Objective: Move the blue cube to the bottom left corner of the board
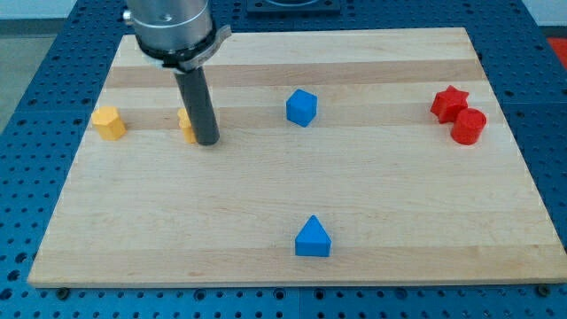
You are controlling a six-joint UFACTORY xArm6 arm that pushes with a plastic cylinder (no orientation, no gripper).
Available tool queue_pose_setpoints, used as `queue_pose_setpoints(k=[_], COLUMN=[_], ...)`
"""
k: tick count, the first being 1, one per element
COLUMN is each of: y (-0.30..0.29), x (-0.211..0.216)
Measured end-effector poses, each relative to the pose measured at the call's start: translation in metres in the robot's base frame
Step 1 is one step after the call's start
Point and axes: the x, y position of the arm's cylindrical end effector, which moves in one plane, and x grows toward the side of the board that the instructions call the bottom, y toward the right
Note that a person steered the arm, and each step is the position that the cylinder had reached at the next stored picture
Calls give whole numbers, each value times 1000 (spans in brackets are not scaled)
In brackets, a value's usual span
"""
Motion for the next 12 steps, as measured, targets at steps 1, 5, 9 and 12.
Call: queue_pose_setpoints(k=[1, 5, 9, 12], y=[7, 137, 165, 164], x=[-29, -95, -28, -49])
